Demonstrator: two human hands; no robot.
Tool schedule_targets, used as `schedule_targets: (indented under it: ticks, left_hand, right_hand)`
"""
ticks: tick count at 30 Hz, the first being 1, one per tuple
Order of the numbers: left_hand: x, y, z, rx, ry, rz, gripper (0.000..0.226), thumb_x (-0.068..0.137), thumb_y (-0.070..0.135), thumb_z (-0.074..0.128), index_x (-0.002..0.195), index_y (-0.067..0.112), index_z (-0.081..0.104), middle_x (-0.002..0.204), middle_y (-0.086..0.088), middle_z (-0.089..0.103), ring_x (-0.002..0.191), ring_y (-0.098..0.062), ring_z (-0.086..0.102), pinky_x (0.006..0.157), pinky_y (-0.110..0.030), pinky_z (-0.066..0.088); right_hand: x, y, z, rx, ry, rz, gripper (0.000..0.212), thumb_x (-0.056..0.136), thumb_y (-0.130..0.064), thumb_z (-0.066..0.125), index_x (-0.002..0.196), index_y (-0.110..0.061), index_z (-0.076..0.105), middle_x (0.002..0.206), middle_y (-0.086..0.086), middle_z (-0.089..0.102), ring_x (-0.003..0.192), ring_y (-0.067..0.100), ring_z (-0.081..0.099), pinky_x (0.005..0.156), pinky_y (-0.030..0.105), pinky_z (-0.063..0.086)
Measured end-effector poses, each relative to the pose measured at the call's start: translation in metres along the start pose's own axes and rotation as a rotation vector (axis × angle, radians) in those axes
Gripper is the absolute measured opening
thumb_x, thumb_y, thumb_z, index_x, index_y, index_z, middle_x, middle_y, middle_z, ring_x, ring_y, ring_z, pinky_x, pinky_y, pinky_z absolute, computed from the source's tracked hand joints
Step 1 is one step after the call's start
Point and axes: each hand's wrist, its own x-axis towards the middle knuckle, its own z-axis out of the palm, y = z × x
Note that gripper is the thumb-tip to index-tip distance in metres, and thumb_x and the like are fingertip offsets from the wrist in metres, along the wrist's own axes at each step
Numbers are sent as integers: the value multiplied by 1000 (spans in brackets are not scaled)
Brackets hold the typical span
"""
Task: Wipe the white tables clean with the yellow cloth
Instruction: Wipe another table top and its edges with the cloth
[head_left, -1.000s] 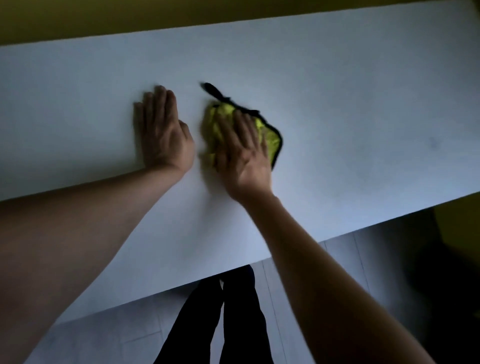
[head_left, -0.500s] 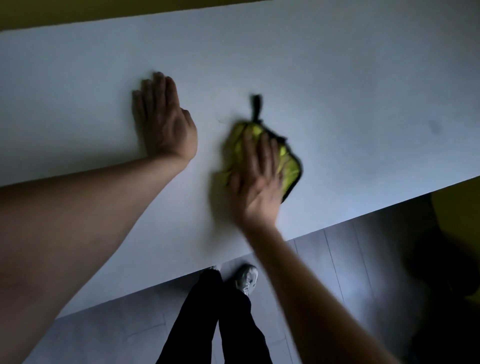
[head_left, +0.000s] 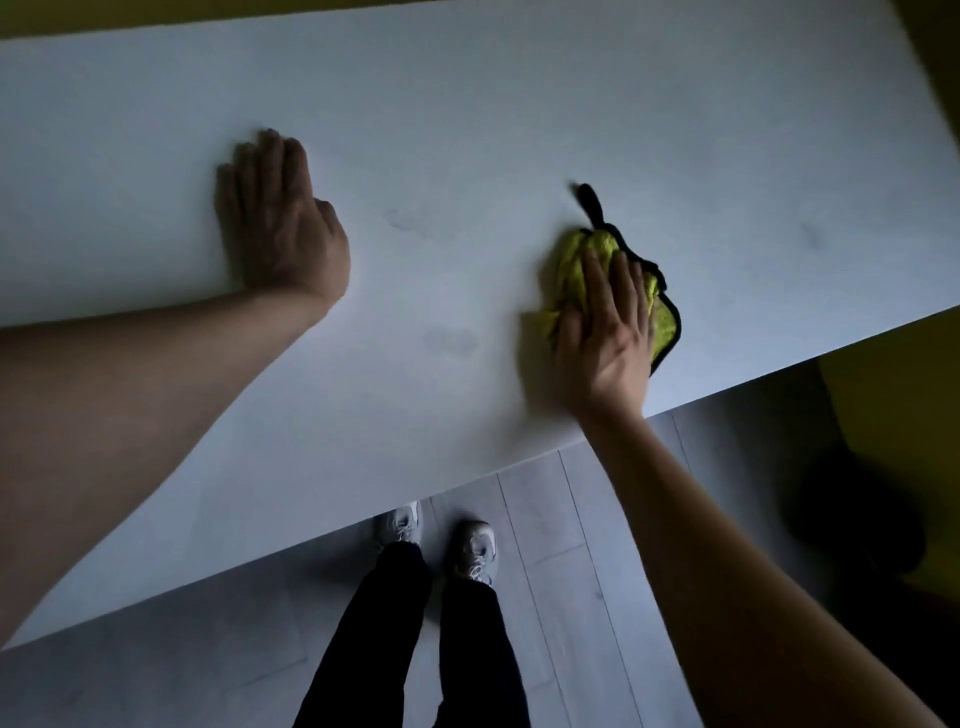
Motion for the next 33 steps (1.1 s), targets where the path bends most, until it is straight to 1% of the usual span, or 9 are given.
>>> schedule_targets:
  ticks: [4, 7, 11, 16, 18, 23, 28, 30, 33]
  left_hand:
    - [-5, 3, -7, -4, -11, 28, 58, 99, 21, 30, 155, 14, 40, 166, -11, 32, 154, -34, 27, 128, -47, 8]
    - [-11, 8, -15, 28, 5, 85, 51, 100, 23, 29, 147, 20, 48, 159, -7, 41, 144, -36, 37, 123, -49, 17]
    - [-32, 26, -17, 10, 21, 140, 50, 101, 18, 31, 148, 17, 48, 159, -10, 42, 138, -43, 42, 119, -49, 25]
    - [-67, 58, -9, -133, -32, 236, 49, 99, 12, 39, 146, 8, 53, 155, -16, 47, 139, -40, 46, 117, -49, 32]
    - [-77, 68, -8, -138, -33, 253, 48, 100, 13, 40, 145, 7, 54, 154, -17, 49, 137, -41, 47, 115, -49, 34]
    - [-94, 104, -9, -175, -66, 247, 49, 101, 13, 45, 148, 7, 51, 159, -17, 43, 141, -40, 44, 118, -50, 32]
    - [-112, 157, 3, -151, -155, 365, 55, 104, 18, 45, 158, 13, 39, 166, -14, 33, 153, -37, 31, 125, -51, 22]
    - [-115, 172, 11, -110, -150, 314, 56, 104, 24, 42, 159, 15, 38, 167, -11, 32, 154, -34, 29, 127, -50, 17]
    - [-115, 175, 16, -58, -126, 270, 59, 101, 28, 35, 159, 16, 40, 168, -10, 32, 155, -34, 28, 128, -50, 15]
  right_hand:
    - [-17, -18, 5, -18, 27, 58, 63, 91, -31, 47, 153, -22, 39, 162, 8, 30, 153, 25, 18, 122, 48, 17]
    - [-65, -42, 19, 27, -46, -78, 67, 89, -32, 50, 154, -21, 38, 162, 10, 30, 153, 27, 17, 120, 52, 22]
    - [-124, -70, 42, 8, -84, -228, 64, 94, -42, 43, 155, -27, 34, 164, 4, 25, 155, 20, 10, 121, 51, 21]
    - [-105, -40, 34, 47, -95, -336, 59, 97, -43, 40, 154, -27, 37, 163, 1, 28, 154, 18, 13, 122, 50, 20]
    - [-80, -5, 17, 66, -67, -282, 61, 93, -39, 45, 153, -27, 39, 163, 4, 30, 154, 21, 16, 121, 50, 22]
    - [-7, 91, -38, 34, 79, -12, 59, 90, -29, 48, 148, -19, 47, 158, 11, 37, 150, 29, 25, 120, 50, 23]
    - [2, 88, -43, -47, 128, 134, 63, 89, -32, 43, 151, -19, 44, 160, 9, 35, 151, 27, 24, 122, 50, 18]
    - [-12, 69, -33, -26, 102, 90, 66, 87, -35, 40, 152, -19, 42, 160, 10, 34, 152, 28, 22, 121, 52, 19]
    - [-42, 39, -15, 4, 17, -107, 65, 89, -39, 41, 152, -20, 42, 160, 10, 34, 153, 27, 19, 120, 53, 21]
